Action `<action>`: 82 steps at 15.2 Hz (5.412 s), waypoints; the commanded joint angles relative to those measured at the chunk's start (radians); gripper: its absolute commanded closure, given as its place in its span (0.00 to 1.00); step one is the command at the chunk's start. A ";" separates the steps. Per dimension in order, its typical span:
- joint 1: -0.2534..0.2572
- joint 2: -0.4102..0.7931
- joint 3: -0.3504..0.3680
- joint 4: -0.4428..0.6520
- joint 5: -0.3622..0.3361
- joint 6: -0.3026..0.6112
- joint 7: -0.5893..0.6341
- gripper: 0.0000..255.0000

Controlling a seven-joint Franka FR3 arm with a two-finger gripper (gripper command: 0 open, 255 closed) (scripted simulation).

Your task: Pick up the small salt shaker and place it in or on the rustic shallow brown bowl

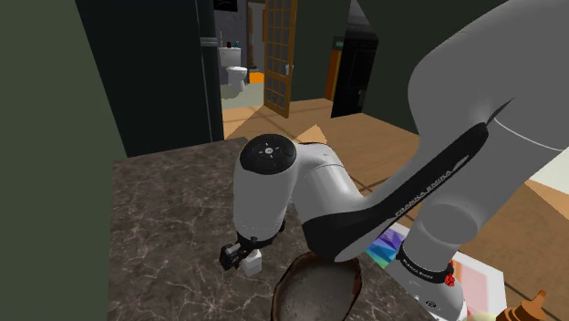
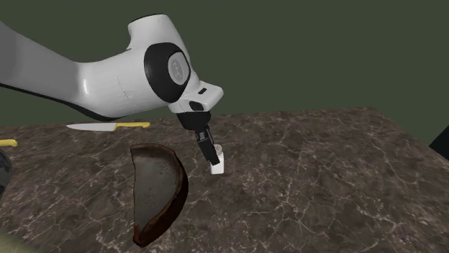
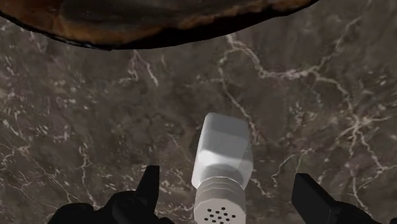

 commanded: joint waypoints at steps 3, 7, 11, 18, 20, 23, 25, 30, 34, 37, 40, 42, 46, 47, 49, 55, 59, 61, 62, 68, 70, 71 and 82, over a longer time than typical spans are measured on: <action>-0.026 0.035 0.018 -0.010 -0.045 0.032 0.031 0.00; -0.026 0.035 0.018 -0.010 -0.045 0.032 0.031 0.00; -0.026 0.035 0.018 -0.010 -0.044 0.031 0.031 1.00; -0.026 0.035 0.018 -0.010 -0.045 0.031 0.031 1.00; -0.026 0.035 0.018 -0.010 -0.045 0.032 0.031 1.00; 0.000 -0.007 -0.010 0.003 0.007 -0.004 -0.016 1.00; 0.016 -0.031 -0.028 0.013 0.034 -0.029 -0.043 1.00; 0.048 -0.083 -0.068 0.043 0.087 -0.094 -0.098 1.00; 0.067 -0.117 -0.096 0.072 0.116 -0.147 -0.132 1.00; 0.078 -0.139 -0.115 0.096 0.132 -0.187 -0.155 1.00; 0.086 -0.157 -0.132 0.122 0.145 -0.227 -0.174 1.00; 0.091 -0.168 -0.143 0.140 0.151 -0.253 -0.186 1.00; 0.098 -0.187 -0.162 0.179 0.161 -0.306 -0.207 1.00; 0.099 -0.190 -0.166 0.189 0.163 -0.319 -0.212 1.00; 0.101 -0.197 -0.175 0.210 0.166 -0.346 -0.221 1.00; 0.147 -0.278 -0.204 0.208 0.213 -0.417 -0.239 1.00; 0.236 -0.410 -0.229 0.145 0.283 -0.482 -0.230 1.00; 0.280 -0.471 -0.237 0.121 0.313 -0.521 -0.219 1.00; 0.302 -0.499 -0.240 0.111 0.327 -0.541 -0.212 1.00; 0.388 -0.606 -0.234 0.058 0.384 -0.602 -0.171 1.00; 0.391 -0.606 -0.224 0.033 0.391 -0.578 -0.166 1.00; 0.392 -0.606 -0.219 0.021 0.395 -0.565 -0.164 1.00; 0.401 -0.586 -0.150 -0.101 0.435 -0.423 -0.136 1.00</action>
